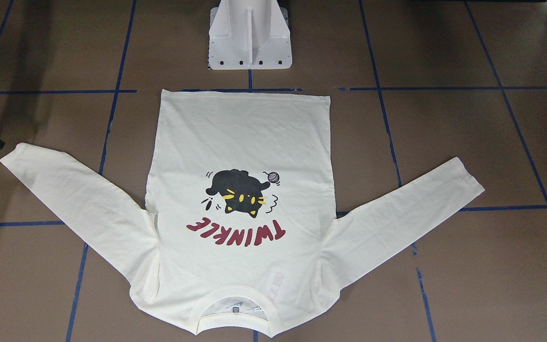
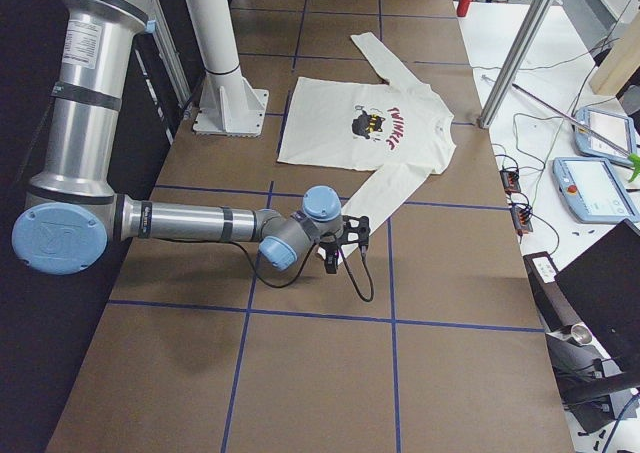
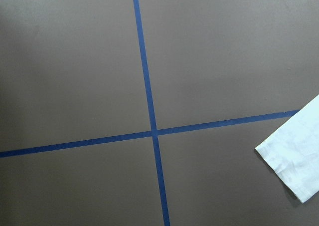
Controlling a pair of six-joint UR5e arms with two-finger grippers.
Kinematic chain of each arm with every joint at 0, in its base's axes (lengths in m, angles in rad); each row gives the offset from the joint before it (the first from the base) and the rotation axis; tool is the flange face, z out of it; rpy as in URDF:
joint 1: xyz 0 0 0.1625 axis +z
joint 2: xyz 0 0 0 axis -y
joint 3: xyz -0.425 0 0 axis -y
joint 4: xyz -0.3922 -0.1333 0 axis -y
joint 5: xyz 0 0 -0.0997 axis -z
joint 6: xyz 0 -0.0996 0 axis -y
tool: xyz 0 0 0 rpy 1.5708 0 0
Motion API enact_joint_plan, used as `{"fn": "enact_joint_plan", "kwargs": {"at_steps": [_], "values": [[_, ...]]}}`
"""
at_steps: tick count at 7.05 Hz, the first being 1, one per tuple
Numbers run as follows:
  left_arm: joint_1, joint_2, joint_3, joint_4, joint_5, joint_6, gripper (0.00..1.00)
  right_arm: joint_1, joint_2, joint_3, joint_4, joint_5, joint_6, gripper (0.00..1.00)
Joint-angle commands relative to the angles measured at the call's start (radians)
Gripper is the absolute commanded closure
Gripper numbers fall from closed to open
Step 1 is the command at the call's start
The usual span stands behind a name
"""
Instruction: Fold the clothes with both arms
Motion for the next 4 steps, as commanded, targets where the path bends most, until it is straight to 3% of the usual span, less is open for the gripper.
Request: {"fn": "enact_joint_plan", "kwargs": {"at_steps": [1,4], "values": [[0.0,0.004,0.011,-0.003,-0.006,0.002,0.0,-0.112,0.003,0.01,-0.007,-0.105,0.071,0.0],[-0.001,0.005,0.014,-0.013,-0.023,0.002,0.0,-0.13,0.005,0.007,-0.067,-0.104,0.071,0.0]]}}
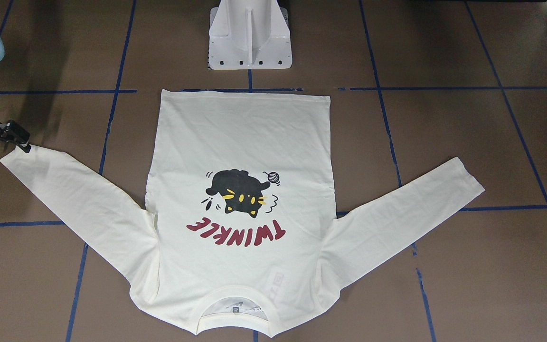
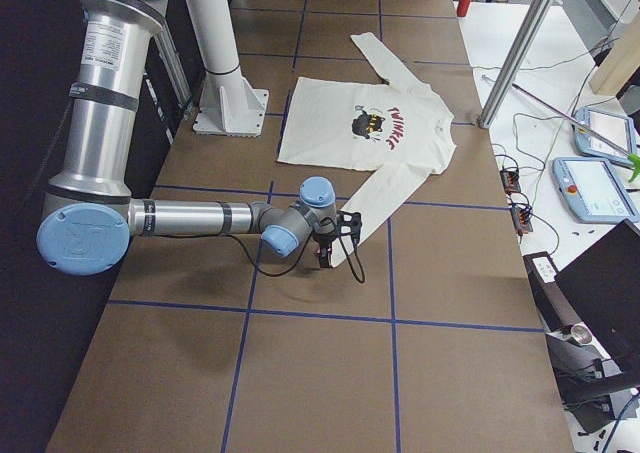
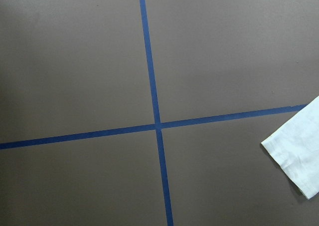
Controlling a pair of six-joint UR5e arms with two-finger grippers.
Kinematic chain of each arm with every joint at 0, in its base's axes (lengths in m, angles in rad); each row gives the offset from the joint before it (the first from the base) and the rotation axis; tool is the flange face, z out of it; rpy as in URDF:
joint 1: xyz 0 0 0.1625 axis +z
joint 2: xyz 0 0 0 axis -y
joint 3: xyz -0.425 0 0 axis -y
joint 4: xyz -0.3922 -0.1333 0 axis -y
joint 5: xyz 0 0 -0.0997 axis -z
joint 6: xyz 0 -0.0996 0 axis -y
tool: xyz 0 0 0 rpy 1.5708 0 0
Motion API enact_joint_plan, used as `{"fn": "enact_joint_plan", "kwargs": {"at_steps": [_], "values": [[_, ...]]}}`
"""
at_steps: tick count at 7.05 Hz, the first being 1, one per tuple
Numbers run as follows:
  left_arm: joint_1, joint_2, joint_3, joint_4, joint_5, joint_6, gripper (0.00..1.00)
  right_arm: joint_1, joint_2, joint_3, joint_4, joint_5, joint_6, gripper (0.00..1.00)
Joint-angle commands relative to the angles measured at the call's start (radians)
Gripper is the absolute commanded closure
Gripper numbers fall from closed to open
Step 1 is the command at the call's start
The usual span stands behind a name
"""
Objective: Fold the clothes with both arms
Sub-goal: 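Move the right gripper to the sleeve cuff nearest it and grasp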
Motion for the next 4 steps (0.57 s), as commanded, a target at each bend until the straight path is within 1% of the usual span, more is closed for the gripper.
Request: {"fn": "enact_joint_plan", "kwargs": {"at_steps": [1,2,3,4], "values": [[-0.001,0.0,0.0,-0.003,-0.003,0.002,0.0,-0.019,0.007,-0.008,-0.013,0.002,0.001,0.01],[-0.001,0.0,0.0,-0.003,-0.003,0.002,0.0,-0.022,0.009,-0.007,-0.027,0.003,0.001,0.09],[-0.001,0.0,0.0,-0.003,-0.003,0.002,0.0,-0.022,0.013,-0.011,-0.032,0.005,0.001,0.26],[-0.001,0.0,0.0,-0.003,-0.003,0.003,0.0,-0.022,0.013,-0.013,-0.032,0.008,-0.001,0.39]]}}
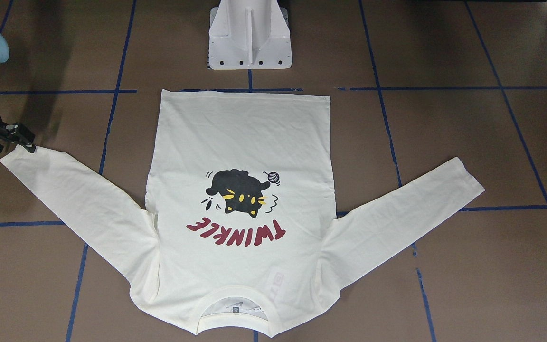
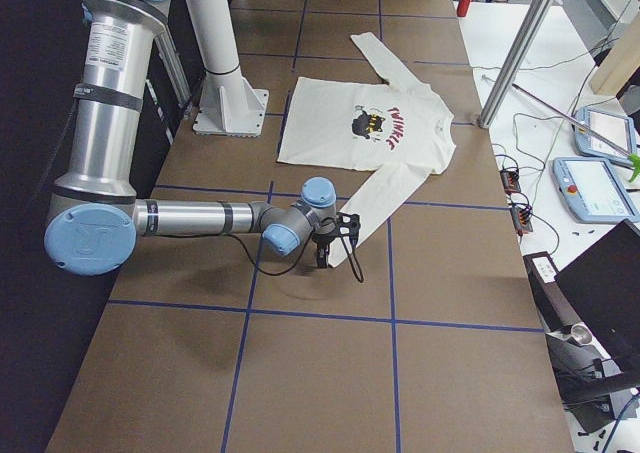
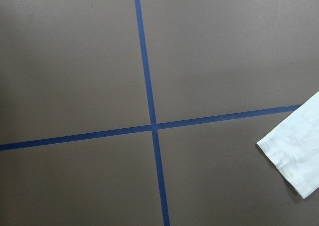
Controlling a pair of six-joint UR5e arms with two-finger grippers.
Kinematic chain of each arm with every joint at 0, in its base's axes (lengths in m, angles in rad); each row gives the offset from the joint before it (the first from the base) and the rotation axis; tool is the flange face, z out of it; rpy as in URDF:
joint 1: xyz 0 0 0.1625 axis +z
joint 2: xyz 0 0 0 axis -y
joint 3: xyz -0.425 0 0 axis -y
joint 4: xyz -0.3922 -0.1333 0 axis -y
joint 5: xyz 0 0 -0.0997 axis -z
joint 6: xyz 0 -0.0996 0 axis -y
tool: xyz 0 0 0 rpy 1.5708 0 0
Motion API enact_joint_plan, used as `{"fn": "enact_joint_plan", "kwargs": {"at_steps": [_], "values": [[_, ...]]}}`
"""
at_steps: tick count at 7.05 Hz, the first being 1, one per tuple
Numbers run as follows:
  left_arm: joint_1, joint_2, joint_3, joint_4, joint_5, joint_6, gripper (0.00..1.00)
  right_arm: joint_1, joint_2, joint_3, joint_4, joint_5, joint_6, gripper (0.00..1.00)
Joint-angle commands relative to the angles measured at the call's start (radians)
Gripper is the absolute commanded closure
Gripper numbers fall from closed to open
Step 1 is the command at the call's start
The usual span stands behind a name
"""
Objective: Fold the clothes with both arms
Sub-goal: 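Move the right gripper to the sleeve cuff nearest it and grasp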
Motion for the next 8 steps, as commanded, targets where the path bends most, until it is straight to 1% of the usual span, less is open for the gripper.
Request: {"fn": "enact_joint_plan", "kwargs": {"at_steps": [1,2,4,5,7,8], "values": [[0.0,0.0,0.0,0.0,0.0,0.001,0.0,-0.001,0.002,-0.007,-0.003,0.005,-0.001,0.47],[0.0,0.0,0.0,0.0,0.0,0.001,0.0,-0.005,0.002,-0.009,-0.003,0.006,-0.001,0.6],[0.0,0.0,-0.002,0.0,0.0,0.001,0.0,-0.007,0.002,-0.007,-0.003,0.012,-0.003,0.89],[0.0,0.0,-0.003,0.0,0.001,0.001,0.0,-0.007,0.002,-0.007,-0.003,0.023,-0.003,0.99],[0.0,0.0,-0.006,0.0,0.002,0.0,0.0,-0.006,0.005,0.013,0.004,0.055,-0.001,1.0],[0.0,0.0,-0.011,0.0,0.002,0.0,0.0,-0.001,0.002,0.074,0.004,0.057,0.002,1.0]]}}
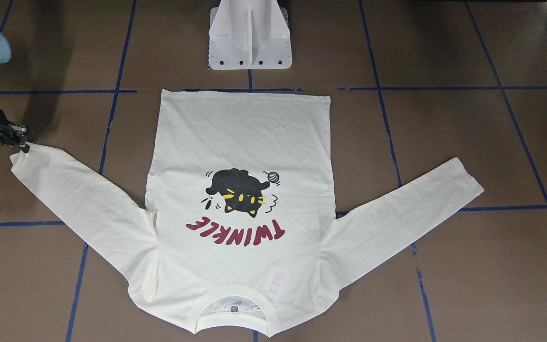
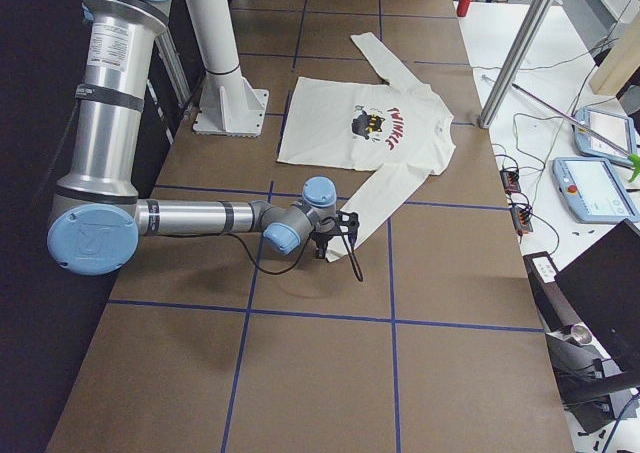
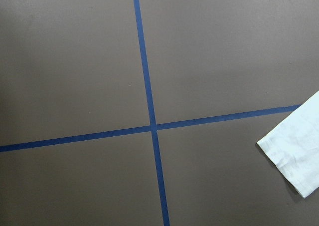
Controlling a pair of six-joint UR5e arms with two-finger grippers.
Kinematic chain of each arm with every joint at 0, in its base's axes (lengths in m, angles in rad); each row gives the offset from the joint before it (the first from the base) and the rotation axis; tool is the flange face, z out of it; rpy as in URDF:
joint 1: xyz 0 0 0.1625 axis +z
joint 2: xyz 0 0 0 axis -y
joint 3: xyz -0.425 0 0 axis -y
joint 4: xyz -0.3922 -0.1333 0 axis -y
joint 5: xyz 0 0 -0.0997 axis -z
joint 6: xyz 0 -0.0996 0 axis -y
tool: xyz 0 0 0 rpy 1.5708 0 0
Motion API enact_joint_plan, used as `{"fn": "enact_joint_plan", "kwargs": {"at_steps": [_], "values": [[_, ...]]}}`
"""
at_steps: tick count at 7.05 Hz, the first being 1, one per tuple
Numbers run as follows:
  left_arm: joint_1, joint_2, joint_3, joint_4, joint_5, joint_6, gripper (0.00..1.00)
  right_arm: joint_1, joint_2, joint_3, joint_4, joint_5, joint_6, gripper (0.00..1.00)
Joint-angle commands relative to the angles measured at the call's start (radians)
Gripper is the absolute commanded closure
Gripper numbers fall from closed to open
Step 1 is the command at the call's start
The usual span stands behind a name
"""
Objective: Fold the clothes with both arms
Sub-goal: 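Move the right gripper to the sleeve cuff nearest it and grasp, then carry the held sleeve across the chest toward the opposite shoulder, release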
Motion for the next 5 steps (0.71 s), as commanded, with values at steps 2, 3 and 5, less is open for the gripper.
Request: {"fn": "enact_joint_plan", "kwargs": {"at_steps": [2,3,5], "values": [[0.0,-0.002,-0.006,0.0,0.0,-0.001,0.0,0.105,0.096,0.079,-0.014,0.169,0.004,1.0],[0.0,-0.006,-0.006,0.0,0.0,-0.002,0.0,0.157,0.209,0.082,-0.108,0.249,0.004,1.0],[0.0,-0.015,-0.008,-0.015,0.002,-0.005,0.0,0.186,0.493,0.079,-0.387,0.326,0.032,1.0]]}}
